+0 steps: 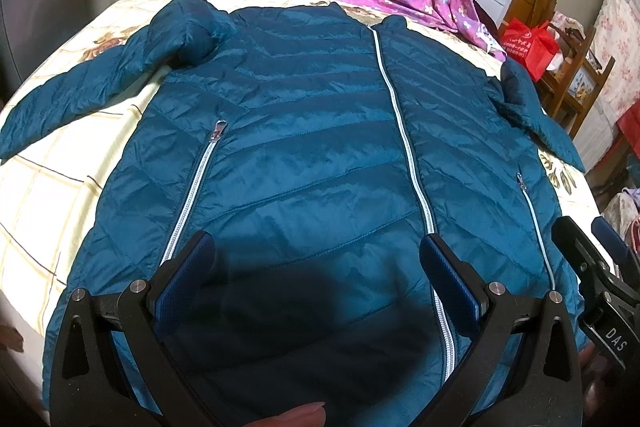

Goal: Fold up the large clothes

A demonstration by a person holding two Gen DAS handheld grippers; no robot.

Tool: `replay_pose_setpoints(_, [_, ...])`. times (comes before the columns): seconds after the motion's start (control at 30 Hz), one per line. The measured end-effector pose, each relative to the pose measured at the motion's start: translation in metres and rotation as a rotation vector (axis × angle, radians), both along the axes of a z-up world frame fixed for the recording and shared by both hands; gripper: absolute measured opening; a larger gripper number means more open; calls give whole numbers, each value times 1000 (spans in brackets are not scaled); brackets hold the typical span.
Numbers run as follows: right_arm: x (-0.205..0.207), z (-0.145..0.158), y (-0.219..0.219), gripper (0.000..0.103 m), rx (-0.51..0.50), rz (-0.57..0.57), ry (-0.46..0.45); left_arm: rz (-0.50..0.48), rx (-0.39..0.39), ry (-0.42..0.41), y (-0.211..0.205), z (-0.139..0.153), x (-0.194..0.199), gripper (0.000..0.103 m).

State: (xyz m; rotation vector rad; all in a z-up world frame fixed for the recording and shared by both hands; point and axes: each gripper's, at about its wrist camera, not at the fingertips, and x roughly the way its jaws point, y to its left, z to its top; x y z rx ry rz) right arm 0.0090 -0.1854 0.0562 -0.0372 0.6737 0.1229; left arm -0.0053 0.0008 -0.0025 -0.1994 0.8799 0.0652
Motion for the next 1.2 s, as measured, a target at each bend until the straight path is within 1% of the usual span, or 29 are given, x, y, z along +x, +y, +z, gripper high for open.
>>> replay_pose_setpoints(0.17, [0, 0, 2, 103, -11, 7, 1, 6, -18, 3, -3, 3, -5, 103])
replay_pose_setpoints(0.47, [1, 0, 6, 103, -12, 7, 6, 8, -27, 4, -3, 3, -6, 103])
replay_pose_setpoints(1.2, [2, 0, 4, 103, -6, 3, 7, 6, -32, 4, 2, 3, -5, 103])
